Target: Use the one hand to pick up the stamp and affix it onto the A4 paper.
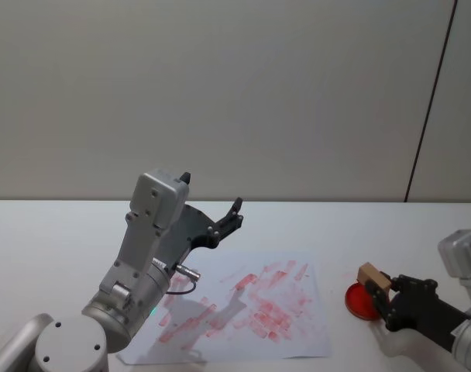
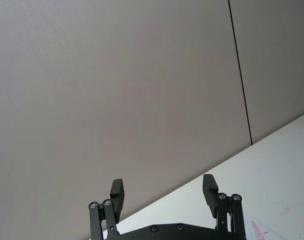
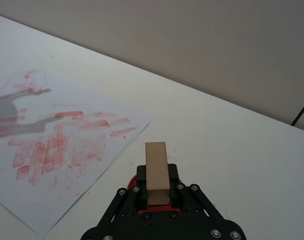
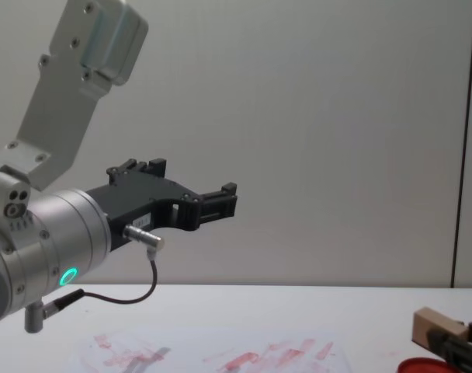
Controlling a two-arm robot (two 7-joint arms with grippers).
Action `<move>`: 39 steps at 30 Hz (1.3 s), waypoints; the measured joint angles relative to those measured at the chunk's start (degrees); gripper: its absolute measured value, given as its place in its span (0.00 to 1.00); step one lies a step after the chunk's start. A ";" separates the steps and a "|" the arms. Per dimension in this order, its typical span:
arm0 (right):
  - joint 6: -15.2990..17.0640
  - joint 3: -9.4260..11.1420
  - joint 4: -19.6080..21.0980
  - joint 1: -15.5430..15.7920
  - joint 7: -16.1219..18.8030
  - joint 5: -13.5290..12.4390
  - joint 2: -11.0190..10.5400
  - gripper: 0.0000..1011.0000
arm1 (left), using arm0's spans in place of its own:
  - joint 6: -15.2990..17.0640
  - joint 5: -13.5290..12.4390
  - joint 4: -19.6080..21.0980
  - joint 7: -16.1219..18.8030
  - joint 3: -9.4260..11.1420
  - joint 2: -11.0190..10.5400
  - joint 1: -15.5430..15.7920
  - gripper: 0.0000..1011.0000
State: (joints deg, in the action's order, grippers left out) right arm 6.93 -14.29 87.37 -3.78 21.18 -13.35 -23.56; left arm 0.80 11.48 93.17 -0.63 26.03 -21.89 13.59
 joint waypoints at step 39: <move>-0.29 -0.07 -3.09 -1.35 -0.44 -2.31 1.03 0.89 | 0.00 0.00 0.00 0.00 0.00 0.00 0.00 0.99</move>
State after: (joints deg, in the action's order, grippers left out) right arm 6.64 -14.36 84.28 -5.14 20.74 -15.67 -22.53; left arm 0.80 11.48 93.18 -0.63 26.02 -21.89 13.59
